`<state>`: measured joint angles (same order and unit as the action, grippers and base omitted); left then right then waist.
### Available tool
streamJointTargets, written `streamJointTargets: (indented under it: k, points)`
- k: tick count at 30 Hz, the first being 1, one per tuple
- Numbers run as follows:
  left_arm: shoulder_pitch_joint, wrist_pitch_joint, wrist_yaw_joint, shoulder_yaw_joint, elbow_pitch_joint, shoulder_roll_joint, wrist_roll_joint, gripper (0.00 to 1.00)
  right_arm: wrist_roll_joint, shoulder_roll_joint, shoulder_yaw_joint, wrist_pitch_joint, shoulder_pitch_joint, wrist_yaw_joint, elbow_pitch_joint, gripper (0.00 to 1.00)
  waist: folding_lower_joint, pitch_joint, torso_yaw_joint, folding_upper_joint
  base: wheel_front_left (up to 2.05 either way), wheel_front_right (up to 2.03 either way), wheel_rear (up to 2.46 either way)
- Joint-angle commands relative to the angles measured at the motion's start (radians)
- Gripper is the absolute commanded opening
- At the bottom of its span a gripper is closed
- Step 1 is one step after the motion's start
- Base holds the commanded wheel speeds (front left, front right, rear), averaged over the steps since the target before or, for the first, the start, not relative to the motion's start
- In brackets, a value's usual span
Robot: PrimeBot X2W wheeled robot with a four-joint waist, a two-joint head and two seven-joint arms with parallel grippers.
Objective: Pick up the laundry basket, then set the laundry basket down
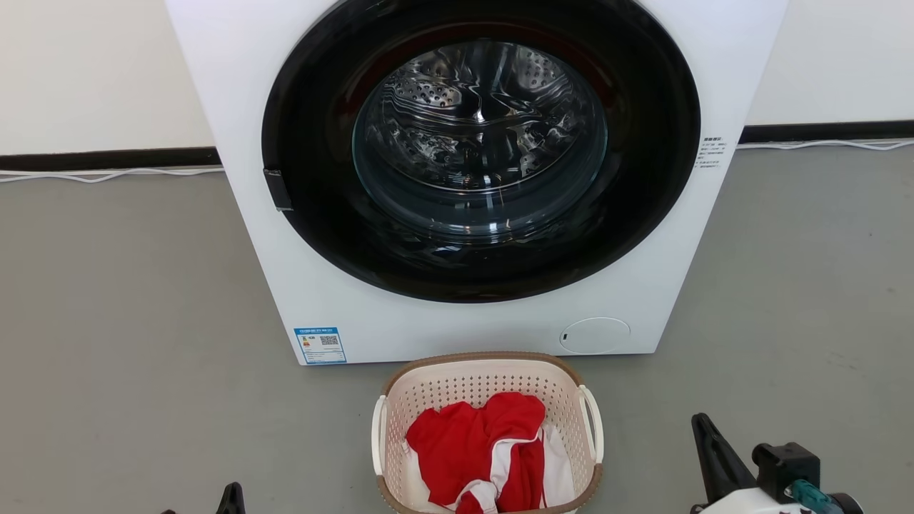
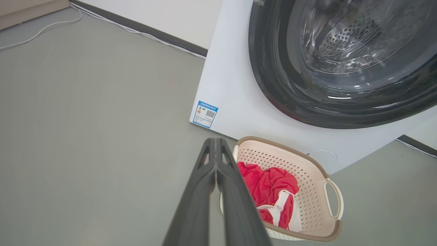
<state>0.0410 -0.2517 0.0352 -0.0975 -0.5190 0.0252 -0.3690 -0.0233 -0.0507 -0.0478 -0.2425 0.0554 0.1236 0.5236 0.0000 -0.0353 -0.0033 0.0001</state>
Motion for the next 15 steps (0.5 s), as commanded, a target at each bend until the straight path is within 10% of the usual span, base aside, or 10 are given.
streamJointTargets:
  k: [1,15]
  points:
    - [-0.025,0.009,0.002,-0.006,0.021,0.006,-0.021,0.0,-0.029,-0.007,-0.01,0.011,0.031,0.0,-0.02,0.0,0.0002,0.001,0.0,-0.0001,0.0,0.0,0.0]
    - [-0.035,0.048,0.013,-0.004,0.054,0.008,-0.162,0.0,-0.211,-0.006,-0.011,0.047,0.028,0.001,-0.055,0.0,0.0,0.005,0.0,-0.0001,0.0,0.0,0.0]
